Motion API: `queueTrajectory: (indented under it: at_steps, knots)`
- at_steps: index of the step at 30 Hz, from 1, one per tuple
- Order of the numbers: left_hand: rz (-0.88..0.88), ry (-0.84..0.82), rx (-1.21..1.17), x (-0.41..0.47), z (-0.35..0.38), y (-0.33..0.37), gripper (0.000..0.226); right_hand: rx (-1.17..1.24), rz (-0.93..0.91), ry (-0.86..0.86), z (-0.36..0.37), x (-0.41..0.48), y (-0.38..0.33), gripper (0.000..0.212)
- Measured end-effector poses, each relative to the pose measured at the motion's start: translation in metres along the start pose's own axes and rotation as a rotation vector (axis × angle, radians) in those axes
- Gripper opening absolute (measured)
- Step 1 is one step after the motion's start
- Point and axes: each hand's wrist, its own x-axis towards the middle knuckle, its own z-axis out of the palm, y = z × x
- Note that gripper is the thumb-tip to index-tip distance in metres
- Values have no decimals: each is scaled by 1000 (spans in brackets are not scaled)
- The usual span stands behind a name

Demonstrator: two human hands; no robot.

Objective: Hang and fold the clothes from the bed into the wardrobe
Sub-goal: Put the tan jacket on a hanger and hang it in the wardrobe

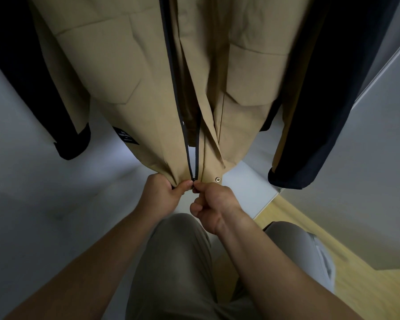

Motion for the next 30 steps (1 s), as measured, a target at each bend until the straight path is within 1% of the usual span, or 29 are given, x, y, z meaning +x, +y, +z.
queueTrajectory:
  at_steps: [2,4,5,8,10,12,13,14,16,17,18,19,21,22,23,24,27,29,30]
  knots:
    - [-1,-35,-24,1,-2,-3,78,-12,3,-6,0,2,0,3]
    - [-12,-76,-51,1,-4,-7,87,-45,3,-22,-1,3,0,4]
    - [-23,-97,-75,0,-4,-8,86,-71,-1,-36,-2,3,1,5]
    - [-87,-142,-225,-1,-3,-7,58,-141,-12,-78,-5,4,2,10]
    - [-90,-198,-330,-2,-3,-6,57,-144,-21,-97,-5,5,4,10]
    - [-80,-218,-354,-1,-4,-8,54,-171,-43,-113,-5,6,5,13]
    - [-71,-210,-328,0,-4,-12,51,-257,-88,-106,-5,6,5,18]
    - [-60,-196,-283,2,-6,-14,46,-429,-172,-89,-6,8,6,24]
    - [-23,-165,-217,7,-11,-20,41,-905,-404,-35,-4,12,9,35]
    - [-4,-153,-194,11,-12,-23,41,-1084,-505,-25,-2,12,9,39]
    - [1,-147,-174,13,-14,-23,38,-1167,-550,-23,1,12,9,41]
    - [2,-138,-158,17,-15,-26,34,-1176,-553,-22,3,13,6,40]
    - [-10,-128,-123,21,-14,-28,28,-1043,-468,-39,10,12,-4,37]
    - [-27,-120,-123,21,-13,-28,28,-977,-437,-42,14,10,-10,36]
    - [-48,-113,-150,24,-10,-31,30,-970,-452,-38,19,9,-17,37]
    - [-81,-110,-177,24,-11,-28,31,-998,-504,-28,24,8,-24,38]
    - [-109,-97,-201,32,-10,-30,34,-1055,-738,10,41,-3,-42,38]
    - [-213,-115,-309,39,-11,-26,41,-1079,-852,-20,48,-14,-51,38]
    - [-283,-140,-365,42,-12,-19,41,-1098,-884,-37,49,-18,-54,39]
